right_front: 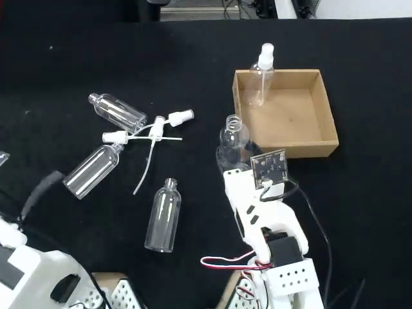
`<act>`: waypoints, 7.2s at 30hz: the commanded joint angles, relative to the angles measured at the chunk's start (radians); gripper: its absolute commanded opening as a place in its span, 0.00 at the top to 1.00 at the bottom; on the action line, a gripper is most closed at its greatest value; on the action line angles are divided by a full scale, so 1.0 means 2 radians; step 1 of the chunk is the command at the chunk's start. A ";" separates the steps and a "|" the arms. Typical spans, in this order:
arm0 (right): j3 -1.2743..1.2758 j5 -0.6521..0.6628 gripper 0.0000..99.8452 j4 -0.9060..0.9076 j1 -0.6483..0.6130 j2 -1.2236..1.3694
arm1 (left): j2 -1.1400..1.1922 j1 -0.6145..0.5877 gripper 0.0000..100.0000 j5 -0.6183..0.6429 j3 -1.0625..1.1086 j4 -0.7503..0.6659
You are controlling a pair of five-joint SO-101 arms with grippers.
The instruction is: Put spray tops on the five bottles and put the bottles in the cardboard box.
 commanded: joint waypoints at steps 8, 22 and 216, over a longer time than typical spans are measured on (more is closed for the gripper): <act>-0.001 0.000 0.99 -0.015 -0.006 -0.008 | -0.101 0.001 0.69 0.104 -0.043 0.104; -0.001 0.000 0.99 -0.015 -0.006 -0.008 | -0.311 0.020 0.74 0.213 0.155 0.140; -0.015 -0.045 0.99 0.092 -0.071 -0.116 | -0.072 0.831 0.77 0.880 -0.369 0.071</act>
